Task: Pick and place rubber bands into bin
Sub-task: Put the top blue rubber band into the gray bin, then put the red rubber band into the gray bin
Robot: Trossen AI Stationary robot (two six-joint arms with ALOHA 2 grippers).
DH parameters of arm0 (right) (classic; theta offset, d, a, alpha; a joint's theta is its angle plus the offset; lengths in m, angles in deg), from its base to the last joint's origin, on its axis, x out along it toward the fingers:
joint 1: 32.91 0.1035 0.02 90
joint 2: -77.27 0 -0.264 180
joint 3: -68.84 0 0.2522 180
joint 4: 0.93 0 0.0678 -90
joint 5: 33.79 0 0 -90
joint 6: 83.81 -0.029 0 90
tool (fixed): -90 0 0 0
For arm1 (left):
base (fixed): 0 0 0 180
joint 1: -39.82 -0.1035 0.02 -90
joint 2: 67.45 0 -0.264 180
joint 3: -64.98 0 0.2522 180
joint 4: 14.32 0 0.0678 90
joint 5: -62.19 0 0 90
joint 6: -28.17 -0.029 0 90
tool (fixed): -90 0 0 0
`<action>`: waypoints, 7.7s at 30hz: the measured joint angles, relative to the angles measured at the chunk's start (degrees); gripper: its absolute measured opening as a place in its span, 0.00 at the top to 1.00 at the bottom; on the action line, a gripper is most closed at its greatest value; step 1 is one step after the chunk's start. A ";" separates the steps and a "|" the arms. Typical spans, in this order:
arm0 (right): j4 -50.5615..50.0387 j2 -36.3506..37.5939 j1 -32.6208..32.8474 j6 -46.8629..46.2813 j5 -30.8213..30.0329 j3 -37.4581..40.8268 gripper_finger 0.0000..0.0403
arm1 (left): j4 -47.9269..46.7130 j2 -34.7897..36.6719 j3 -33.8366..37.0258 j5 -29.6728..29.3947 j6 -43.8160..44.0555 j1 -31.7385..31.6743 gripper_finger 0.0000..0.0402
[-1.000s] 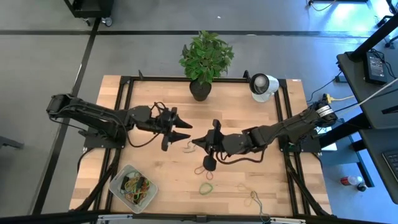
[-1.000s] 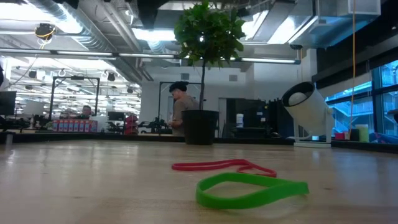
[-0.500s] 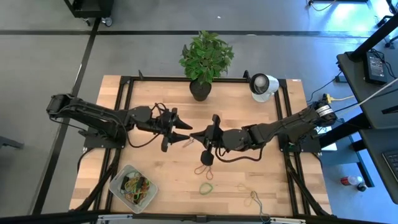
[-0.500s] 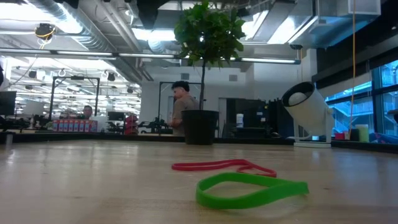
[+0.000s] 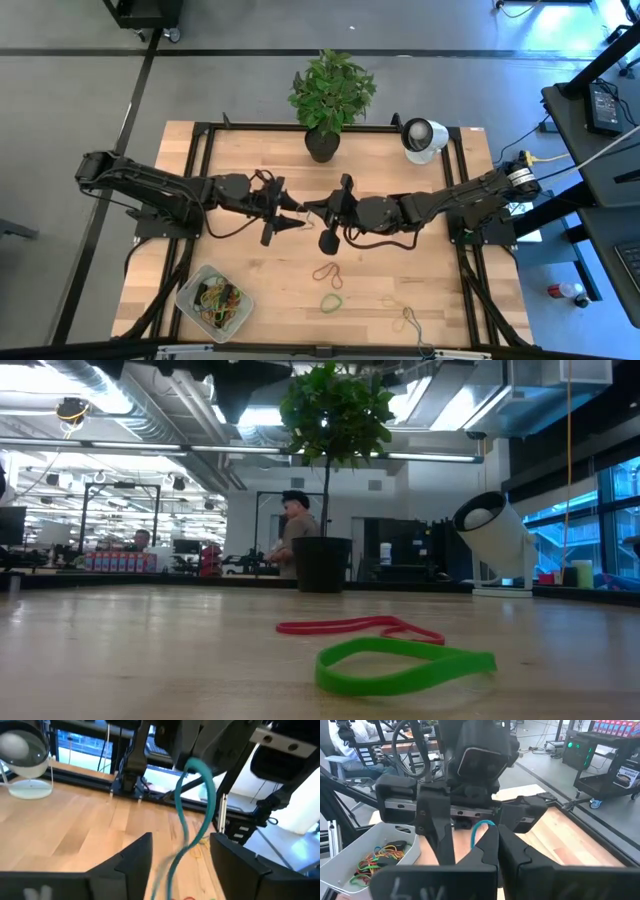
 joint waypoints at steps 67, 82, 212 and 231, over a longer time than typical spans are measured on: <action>-20.45 37.48 21.22 -38.79 7.33 43.85 0.95 | -85.26 -29.48 -34.64 7.44 102.98 52.64 0.99; -17.40 37.48 21.22 -40.31 8.23 43.85 0.95 | -86.52 -30.16 -34.64 4.81 98.36 50.97 0.71; -37.69 -6.40 11.74 -26.61 3.41 -4.08 1.00 | -32.18 -10.49 -21.36 -19.50 7.00 14.51 0.57; -30.19 -6.93 8.95 -7.56 -1.46 -14.01 1.00 | -27.67 -11.96 -21.39 -18.39 5.54 15.61 0.48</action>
